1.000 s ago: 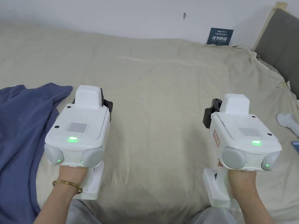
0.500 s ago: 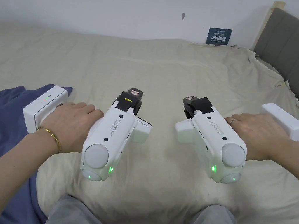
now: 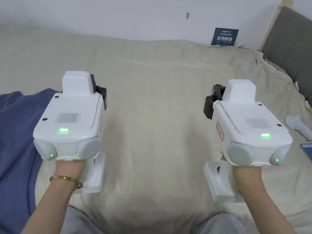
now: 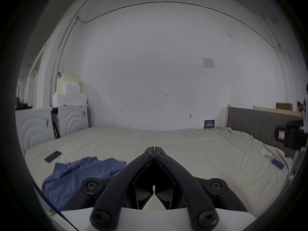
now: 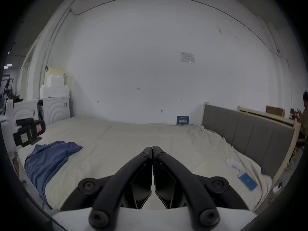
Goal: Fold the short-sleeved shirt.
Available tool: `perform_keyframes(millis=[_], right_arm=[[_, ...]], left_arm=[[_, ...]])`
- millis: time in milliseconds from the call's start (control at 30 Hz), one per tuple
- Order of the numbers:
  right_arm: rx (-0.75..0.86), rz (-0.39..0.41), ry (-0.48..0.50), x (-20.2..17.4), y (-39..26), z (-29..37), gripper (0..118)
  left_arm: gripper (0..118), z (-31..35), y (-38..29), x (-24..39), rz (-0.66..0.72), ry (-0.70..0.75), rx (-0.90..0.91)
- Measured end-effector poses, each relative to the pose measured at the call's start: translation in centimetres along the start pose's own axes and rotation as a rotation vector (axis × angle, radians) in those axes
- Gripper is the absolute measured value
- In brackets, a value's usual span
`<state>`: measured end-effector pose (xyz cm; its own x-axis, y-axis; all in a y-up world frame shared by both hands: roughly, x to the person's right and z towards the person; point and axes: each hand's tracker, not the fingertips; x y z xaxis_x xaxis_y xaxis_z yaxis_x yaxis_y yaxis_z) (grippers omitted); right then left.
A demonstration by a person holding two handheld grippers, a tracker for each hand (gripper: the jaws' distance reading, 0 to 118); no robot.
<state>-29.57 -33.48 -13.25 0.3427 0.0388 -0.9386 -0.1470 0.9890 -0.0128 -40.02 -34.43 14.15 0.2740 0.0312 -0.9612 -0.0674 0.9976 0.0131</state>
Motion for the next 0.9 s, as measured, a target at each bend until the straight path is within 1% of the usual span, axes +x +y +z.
perform_keyframes(millis=[33,67,133,167,300,400,700,900], right_arm=[[-0.014,-0.017,0.016,-0.4,-0.5,0.2,0],[-0.027,-0.030,0.012,-0.3,-1.0,0.2,0],[-0.054,-0.033,0.006,0.0,-1.7,0.0,0],[-0.061,-0.028,0.016,-0.2,-2.1,-0.1,0],[-0.078,-0.028,0.004,0.1,-2.9,0.4,0],[-0.081,-0.023,0.000,0.2,-3.0,0.5,0],[-0.071,-0.003,0.001,-0.2,-2.6,0.7,0],[-0.072,-0.003,0.006,-0.5,-2.6,0.4,0]], left_arm=[[0,0.3,-0.5,-0.1,-0.012,-0.015,-0.006],[0,0.6,-0.9,0.0,-0.023,-0.023,-0.019],[0,0.8,-1.7,0.4,-0.057,-0.038,-0.032],[0,0.9,-1.9,0.5,-0.068,-0.040,-0.036],[0,0.6,-2.2,0.6,-0.057,-0.053,-0.048],[0,0.5,-2.3,0.7,-0.077,-0.055,-0.047],[0,0.5,-2.4,0.8,-0.080,-0.057,-0.047],[0,0.6,-2.3,0.5,-0.074,-0.054,-0.045]])
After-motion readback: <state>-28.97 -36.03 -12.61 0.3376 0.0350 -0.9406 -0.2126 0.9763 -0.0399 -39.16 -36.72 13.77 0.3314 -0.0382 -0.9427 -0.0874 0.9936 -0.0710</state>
